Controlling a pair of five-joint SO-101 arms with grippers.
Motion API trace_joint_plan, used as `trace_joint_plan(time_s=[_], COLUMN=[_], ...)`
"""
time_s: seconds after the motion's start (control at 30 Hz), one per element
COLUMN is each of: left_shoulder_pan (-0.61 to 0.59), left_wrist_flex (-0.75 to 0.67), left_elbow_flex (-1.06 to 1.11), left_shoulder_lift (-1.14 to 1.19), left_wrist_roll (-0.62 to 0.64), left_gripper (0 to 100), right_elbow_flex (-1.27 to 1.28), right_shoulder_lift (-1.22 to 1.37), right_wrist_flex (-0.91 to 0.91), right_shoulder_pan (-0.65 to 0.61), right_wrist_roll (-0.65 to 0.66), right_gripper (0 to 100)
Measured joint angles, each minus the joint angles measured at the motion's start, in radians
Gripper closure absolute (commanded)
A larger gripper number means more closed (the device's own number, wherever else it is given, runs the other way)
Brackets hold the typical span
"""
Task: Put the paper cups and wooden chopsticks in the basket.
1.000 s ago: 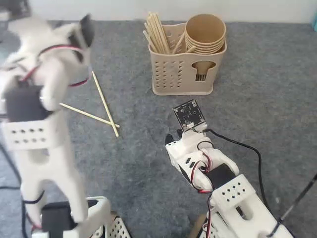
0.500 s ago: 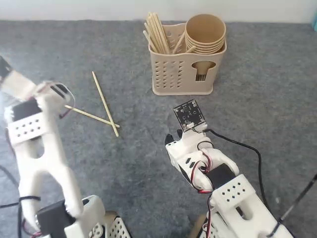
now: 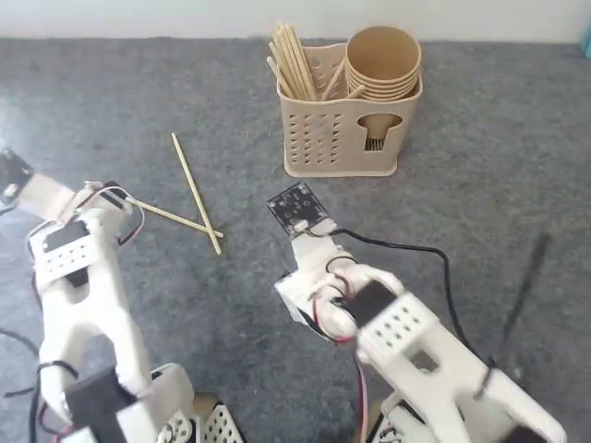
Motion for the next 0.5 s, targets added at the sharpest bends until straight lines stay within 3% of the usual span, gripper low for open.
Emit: trace_joint_plan(time_s=[0.2,0.5], left_shoulder_pan=[-0.020,-0.029], left_wrist_flex=[0.038,0.218], left_elbow_flex=[-0.215,-0.686], left_shoulder_lift=[0.305,0.735], left_wrist_roll=[0.044,0.109], left_gripper=[80,80], right_elbow_flex=[-0.015,-0.015], right_shoulder_lift=[0.192,0.201], right_wrist_flex=[-0.095,-0.112], right_shoulder_pan=[0.002,0.009], right_wrist_roll=[-0.003,-0.003], right_gripper=[88.3,88.3])
